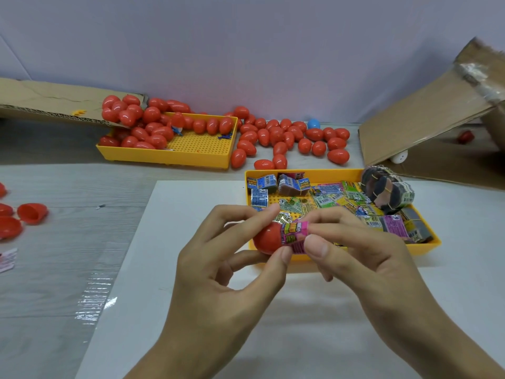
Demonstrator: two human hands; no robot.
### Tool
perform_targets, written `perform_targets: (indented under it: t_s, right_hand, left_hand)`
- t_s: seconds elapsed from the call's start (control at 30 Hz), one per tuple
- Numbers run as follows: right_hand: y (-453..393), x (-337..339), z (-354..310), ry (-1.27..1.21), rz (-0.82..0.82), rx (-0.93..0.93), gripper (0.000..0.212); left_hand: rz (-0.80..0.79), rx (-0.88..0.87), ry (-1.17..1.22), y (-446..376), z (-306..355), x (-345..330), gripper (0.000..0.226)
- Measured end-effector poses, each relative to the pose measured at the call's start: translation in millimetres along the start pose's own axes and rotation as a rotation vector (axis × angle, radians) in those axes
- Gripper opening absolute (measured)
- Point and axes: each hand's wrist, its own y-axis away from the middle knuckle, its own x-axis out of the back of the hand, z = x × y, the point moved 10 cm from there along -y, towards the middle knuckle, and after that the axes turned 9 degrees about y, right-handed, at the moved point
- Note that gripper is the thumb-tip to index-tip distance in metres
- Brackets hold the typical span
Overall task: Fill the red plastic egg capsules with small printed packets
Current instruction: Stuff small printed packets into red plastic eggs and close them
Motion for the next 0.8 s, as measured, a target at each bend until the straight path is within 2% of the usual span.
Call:
perform_targets:
  t_s: [0.23,0.37,0.47,0.57,0.67,0.77,0.8]
  right_hand:
    - [-0.5,11.9,3.2,0.011,0.079,-0.012,0.023]
    - [-0.4,15.4,9.4,-0.057,0.101,-0.068,0.044]
    - [-0.8,15.6,12.0,-0.08,0.104,-0.1,0.047]
    - [-1.3,16.3,15.1,-0.104,0.094,-0.138,0.039]
    - [-2.3,8.8,23.6,-0.148,0.027,-0.218,0.029]
    - [-1.4,-1.6,28.1,-0.226,-0.062,-0.273,0.037]
    - [-0.9,-2.4,29.9,-0.253,-0.074,-0.298,0.039]
  left_hand:
    - [-0.017,-0.063,-0.065,0.6,5.7,-2.0,0.046]
    - [-0.067,-0.183,-0.241,0.5,16.5,-7.4,0.044]
    - [-0.081,-0.223,-0.266,3.6,19.2,-8.7,0.045]
    - [-0.062,-0.217,-0.268,1.5,19.6,-6.2,0.035]
    - [-0.048,-0.041,-0.171,-9.1,3.8,-5.2,0.024]
    - [-0.073,-0.281,-0.29,6.1,22.6,-12.6,0.026]
    - [-0.077,-0.286,-0.279,9.1,22.9,-12.3,0.029]
